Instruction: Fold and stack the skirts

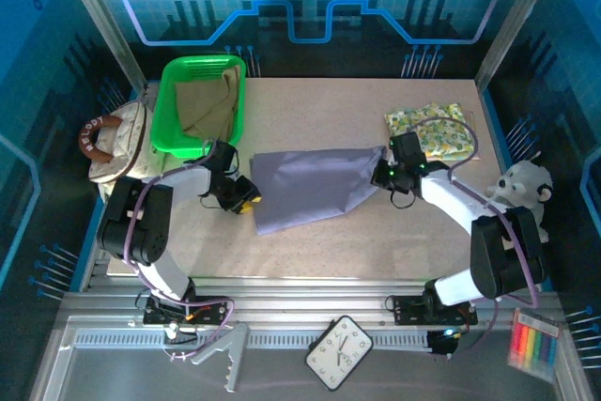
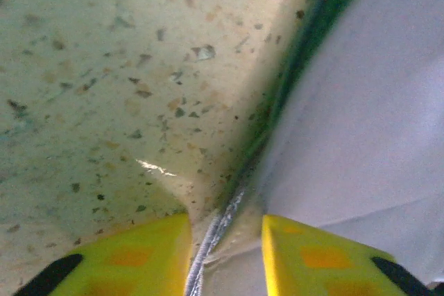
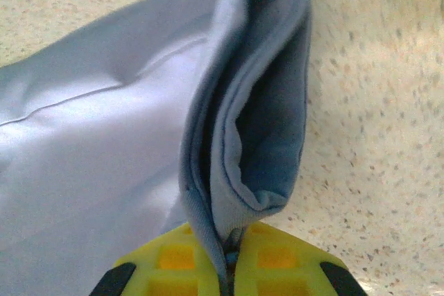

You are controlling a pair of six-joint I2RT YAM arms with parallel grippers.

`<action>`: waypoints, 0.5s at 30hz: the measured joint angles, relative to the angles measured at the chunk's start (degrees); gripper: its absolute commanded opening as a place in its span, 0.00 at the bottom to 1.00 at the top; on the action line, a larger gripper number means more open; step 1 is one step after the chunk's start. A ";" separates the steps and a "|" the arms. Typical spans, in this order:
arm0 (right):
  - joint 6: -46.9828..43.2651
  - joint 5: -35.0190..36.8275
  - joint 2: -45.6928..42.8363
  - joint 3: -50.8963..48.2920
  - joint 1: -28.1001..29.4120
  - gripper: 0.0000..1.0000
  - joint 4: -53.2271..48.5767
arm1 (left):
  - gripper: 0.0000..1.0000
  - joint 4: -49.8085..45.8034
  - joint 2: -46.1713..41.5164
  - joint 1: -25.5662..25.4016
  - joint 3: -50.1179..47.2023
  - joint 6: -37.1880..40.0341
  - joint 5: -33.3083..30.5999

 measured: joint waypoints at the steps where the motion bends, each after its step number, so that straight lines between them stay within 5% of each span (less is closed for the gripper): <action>1: -1.88 1.57 0.13 2.45 1.60 0.00 -1.73 | 0.21 0.66 0.37 -0.37 0.02 -0.17 0.31; 15: -26.71 16.09 18.40 28.02 29.16 0.00 -13.84 | 0.09 1.79 1.44 -1.05 0.11 -2.29 1.05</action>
